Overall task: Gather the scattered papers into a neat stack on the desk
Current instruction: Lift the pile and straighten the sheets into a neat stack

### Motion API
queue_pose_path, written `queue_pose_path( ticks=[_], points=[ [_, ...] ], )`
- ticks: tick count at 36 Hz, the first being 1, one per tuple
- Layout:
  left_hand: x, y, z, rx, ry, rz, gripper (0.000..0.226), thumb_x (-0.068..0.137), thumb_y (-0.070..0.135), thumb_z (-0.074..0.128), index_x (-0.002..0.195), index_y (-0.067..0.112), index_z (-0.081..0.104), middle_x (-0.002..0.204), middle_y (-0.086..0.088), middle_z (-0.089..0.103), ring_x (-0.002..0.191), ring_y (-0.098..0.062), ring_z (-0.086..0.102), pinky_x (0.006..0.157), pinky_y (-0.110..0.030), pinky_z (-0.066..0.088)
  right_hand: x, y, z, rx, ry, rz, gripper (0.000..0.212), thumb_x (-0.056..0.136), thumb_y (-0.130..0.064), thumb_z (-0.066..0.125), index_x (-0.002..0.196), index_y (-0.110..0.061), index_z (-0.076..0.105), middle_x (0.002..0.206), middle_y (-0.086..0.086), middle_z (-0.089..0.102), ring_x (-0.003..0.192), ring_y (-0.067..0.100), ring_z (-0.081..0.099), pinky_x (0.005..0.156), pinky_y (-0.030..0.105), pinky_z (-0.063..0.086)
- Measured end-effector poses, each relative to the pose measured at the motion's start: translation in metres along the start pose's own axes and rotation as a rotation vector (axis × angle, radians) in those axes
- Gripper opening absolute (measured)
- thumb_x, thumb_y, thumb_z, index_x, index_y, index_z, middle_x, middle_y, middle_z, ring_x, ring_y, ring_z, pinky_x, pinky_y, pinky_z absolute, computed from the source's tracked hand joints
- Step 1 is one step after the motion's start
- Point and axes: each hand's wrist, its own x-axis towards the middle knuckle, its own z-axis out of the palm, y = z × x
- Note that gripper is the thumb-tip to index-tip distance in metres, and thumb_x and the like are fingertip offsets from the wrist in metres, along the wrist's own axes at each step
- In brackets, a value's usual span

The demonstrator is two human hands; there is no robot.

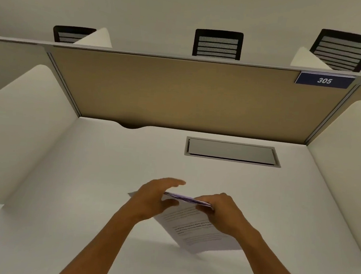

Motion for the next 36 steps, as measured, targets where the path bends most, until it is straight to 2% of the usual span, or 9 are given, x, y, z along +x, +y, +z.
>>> queue_pose_path(
  ticks=[3,7,9,12,15,18,21,28,36],
  points=[
    [-0.001,-0.007,0.009,-0.259,-0.001,0.0,0.015,0.091,0.026,0.063,0.098,0.032,0.074,0.099,0.01,0.076,0.086,-0.011,0.068,0.076,-0.03,0.058,-0.001,-0.004,-0.009,-0.07,0.008,-0.001,0.027,0.098,-0.032,0.054,0.119,-0.041,0.069,0.109,-0.013,0.077,0.089,0.013,0.07,0.077,0.027,0.06],
    [-0.007,-0.02,0.03,-0.429,0.249,-0.206,0.018,0.08,0.024,0.068,0.063,0.03,0.067,0.058,0.015,0.064,0.054,0.0,0.056,0.05,-0.016,0.043,-0.011,0.017,-0.022,-0.031,-0.016,0.124,0.026,0.087,-0.044,0.059,0.111,-0.041,0.067,0.104,-0.015,0.075,0.085,0.007,0.069,0.074,0.027,0.058],
    [-0.012,-0.029,0.036,-0.497,0.319,-0.329,0.014,0.072,0.032,0.068,0.066,0.019,0.069,0.059,0.01,0.068,0.052,-0.001,0.059,0.047,-0.015,0.043,-0.021,0.037,-0.028,-0.048,-0.062,0.198,0.03,0.08,-0.047,0.066,0.109,-0.041,0.069,0.103,-0.015,0.074,0.085,0.007,0.068,0.07,0.025,0.056],
    [-0.019,-0.044,0.044,-0.587,0.368,-0.445,0.02,0.065,0.039,0.07,0.072,0.021,0.071,0.061,0.009,0.071,0.056,-0.007,0.067,0.048,-0.014,0.047,-0.035,0.067,-0.031,0.051,-0.066,0.31,0.025,0.079,-0.043,0.074,0.104,-0.037,0.072,0.096,-0.013,0.075,0.085,0.009,0.069,0.072,0.03,0.057],
    [-0.025,-0.053,0.053,-0.656,0.405,-0.513,0.022,0.063,0.04,0.072,0.077,0.023,0.069,0.067,0.006,0.072,0.06,-0.013,0.069,0.05,-0.021,0.05,-0.048,0.086,-0.027,0.375,0.011,0.331,0.013,0.083,-0.025,0.08,0.096,-0.028,0.077,0.09,-0.004,0.079,0.085,0.015,0.073,0.075,0.032,0.059],
    [-0.031,-0.062,0.062,-0.733,0.461,-0.571,0.019,0.07,0.033,0.078,0.081,0.021,0.069,0.072,0.001,0.073,0.064,-0.019,0.071,0.05,-0.023,0.051,-0.06,0.087,-0.021,0.758,0.084,0.32,0.024,0.084,-0.018,0.08,0.105,-0.029,0.078,0.103,-0.002,0.08,0.098,0.014,0.075,0.078,0.021,0.06],
    [-0.034,-0.071,0.071,-0.786,0.466,-0.618,0.012,0.08,0.022,0.079,0.086,0.019,0.07,0.077,-0.002,0.075,0.07,-0.022,0.072,0.053,-0.027,0.053,-0.06,0.087,0.001,0.923,0.088,0.335,0.036,0.08,-0.018,0.083,0.115,-0.023,0.075,0.111,0.003,0.078,0.105,0.018,0.074,0.082,0.022,0.059],
    [-0.032,-0.08,0.081,-0.793,0.372,-0.611,0.013,0.08,0.018,0.078,0.087,0.025,0.071,0.075,0.006,0.075,0.076,-0.018,0.071,0.053,-0.018,0.053,-0.053,0.084,0.052,0.953,0.201,0.408,0.033,0.075,-0.022,0.084,0.108,-0.024,0.078,0.104,0.004,0.08,0.099,0.023,0.076,0.081,0.034,0.06],
    [-0.032,-0.097,0.081,-0.814,0.414,-0.588,0.032,0.071,0.019,0.085,0.101,0.016,0.071,0.085,-0.002,0.076,0.079,-0.023,0.073,0.059,-0.026,0.058,-0.039,0.073,0.061,0.906,0.358,0.338,0.017,0.086,-0.004,0.076,0.094,-0.019,0.078,0.091,0.003,0.078,0.086,0.014,0.073,0.07,0.019,0.055]
  ],
)
